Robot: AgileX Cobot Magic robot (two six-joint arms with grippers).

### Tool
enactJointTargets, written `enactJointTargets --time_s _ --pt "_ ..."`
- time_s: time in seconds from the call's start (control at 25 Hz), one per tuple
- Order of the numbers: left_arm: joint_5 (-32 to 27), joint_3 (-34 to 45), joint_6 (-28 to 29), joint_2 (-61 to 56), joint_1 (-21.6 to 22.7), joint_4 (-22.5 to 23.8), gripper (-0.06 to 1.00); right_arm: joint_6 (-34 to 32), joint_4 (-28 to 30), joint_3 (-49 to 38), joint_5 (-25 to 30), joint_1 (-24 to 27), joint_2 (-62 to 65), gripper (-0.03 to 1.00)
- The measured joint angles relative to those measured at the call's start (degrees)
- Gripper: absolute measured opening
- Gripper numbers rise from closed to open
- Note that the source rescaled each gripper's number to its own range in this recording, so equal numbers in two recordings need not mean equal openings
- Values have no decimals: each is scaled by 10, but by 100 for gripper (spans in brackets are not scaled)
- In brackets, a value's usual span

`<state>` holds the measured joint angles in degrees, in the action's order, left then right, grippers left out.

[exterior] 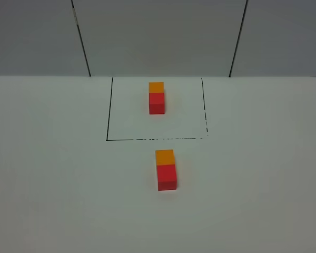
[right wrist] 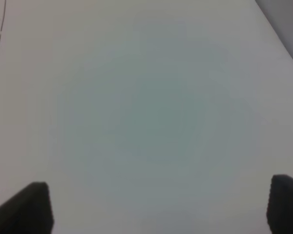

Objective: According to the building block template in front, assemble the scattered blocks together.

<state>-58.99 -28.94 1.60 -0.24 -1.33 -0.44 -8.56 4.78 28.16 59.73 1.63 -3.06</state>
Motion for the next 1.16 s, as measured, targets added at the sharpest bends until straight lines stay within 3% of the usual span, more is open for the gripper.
enactJointTargets --time_s 1.16 --pt "0 0 0 0 0 0 71 -1 0 0 0 0 0 76"
